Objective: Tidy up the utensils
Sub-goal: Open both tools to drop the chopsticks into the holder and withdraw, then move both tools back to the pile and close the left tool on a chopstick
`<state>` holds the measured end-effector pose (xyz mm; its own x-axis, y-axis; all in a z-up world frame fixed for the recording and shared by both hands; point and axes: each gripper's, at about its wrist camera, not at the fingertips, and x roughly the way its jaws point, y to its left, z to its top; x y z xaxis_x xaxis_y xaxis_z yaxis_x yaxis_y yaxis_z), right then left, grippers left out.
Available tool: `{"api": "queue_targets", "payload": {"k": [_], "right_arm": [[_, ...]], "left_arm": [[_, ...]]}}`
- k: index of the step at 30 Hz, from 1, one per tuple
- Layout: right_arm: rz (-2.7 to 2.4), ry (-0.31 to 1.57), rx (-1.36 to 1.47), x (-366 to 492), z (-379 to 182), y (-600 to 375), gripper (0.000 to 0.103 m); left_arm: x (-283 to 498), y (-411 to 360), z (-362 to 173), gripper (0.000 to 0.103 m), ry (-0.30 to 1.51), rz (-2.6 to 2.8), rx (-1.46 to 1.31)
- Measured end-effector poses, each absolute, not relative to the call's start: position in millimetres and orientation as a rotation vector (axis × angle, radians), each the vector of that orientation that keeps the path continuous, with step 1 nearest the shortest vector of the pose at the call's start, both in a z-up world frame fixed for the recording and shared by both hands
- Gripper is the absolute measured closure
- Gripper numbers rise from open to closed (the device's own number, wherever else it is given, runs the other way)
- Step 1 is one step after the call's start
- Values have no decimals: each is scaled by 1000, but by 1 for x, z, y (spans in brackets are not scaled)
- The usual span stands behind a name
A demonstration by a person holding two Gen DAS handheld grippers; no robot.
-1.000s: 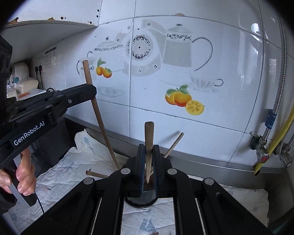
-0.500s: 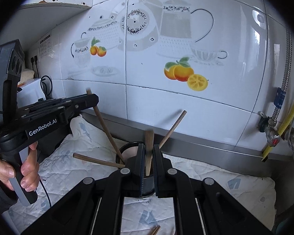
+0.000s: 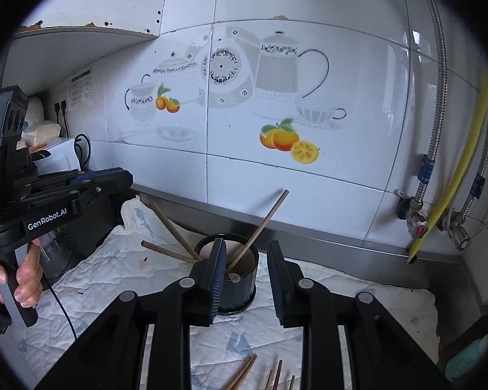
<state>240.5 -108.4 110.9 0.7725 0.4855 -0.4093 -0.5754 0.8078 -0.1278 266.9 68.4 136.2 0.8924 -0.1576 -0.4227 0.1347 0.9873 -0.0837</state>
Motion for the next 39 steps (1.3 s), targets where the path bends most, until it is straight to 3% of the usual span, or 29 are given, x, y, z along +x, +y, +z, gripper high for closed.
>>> {"api": "queue_targets", "payload": {"k": [1,2,7,23,39], "right_arm": [[579,366,-251,235,112,-112,74],[581,363,-250,228,112,-116,73],[571,359,-259,197,107,-134,73],[482,413,-187,119,43,-204,72],[375,449,-161,84,-15,-233,72]], "left_arm": [[257,68,138,60,433,-149,-41],[245,66,140,58,423,-146,-30],[198,62,140,54,436,-180,-20],[88,2,51,53,584,-234,22],[82,-66,-57,60,793,-329,-60]]}}
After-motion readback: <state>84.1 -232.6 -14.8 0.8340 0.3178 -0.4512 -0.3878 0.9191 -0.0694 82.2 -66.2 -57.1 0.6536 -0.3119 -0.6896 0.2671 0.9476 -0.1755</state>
